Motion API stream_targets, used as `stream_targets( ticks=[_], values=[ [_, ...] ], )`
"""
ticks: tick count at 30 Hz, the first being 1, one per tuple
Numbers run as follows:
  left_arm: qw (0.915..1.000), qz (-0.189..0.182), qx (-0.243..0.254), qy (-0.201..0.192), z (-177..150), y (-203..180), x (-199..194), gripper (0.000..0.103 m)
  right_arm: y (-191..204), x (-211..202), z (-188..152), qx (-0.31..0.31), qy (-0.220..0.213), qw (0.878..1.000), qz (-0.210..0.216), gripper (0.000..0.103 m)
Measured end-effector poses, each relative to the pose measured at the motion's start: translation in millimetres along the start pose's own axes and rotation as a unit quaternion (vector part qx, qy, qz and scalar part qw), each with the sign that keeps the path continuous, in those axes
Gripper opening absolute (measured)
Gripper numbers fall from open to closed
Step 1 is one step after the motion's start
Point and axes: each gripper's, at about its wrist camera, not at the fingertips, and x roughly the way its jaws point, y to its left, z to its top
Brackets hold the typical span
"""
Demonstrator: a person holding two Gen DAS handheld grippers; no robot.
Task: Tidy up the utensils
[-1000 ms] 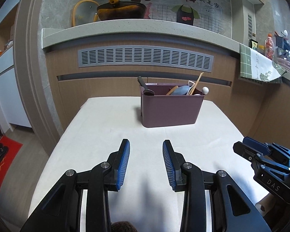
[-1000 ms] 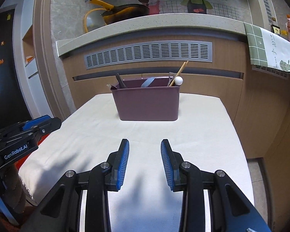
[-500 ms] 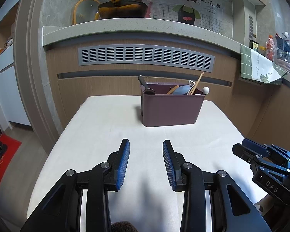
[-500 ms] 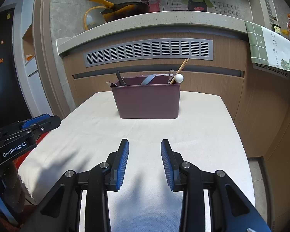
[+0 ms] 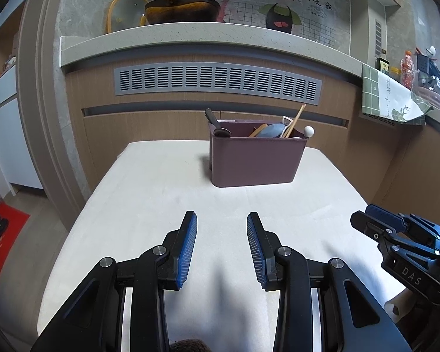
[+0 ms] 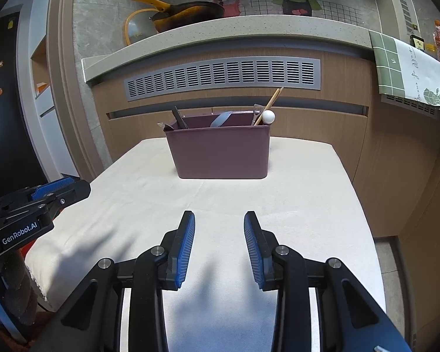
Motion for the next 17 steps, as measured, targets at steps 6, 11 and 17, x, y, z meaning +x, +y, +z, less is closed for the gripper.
stream_targets(
  ticks=[6, 11, 17],
  values=[
    [1.0, -0.004, 0.002, -0.001, -1.3, -0.8, -0.8, 0.036, -0.3, -2.0, 0.5, -0.002, -0.004, 1.0, -0.007, 0.033],
    [1.0, -0.009, 0.001, 0.002, -2.9, 0.2, -0.9, 0.037, -0.1, -4.0, 1.5, -0.004, -0.007, 1.0, -0.012, 0.033],
    [0.9999, -0.01, -0.011, -0.001, -3.1, 8.0, -0.6, 0.037, 4.1, -6.5, 3.2, -0.01, -0.01, 1.0, -0.017, 0.034]
  ],
)
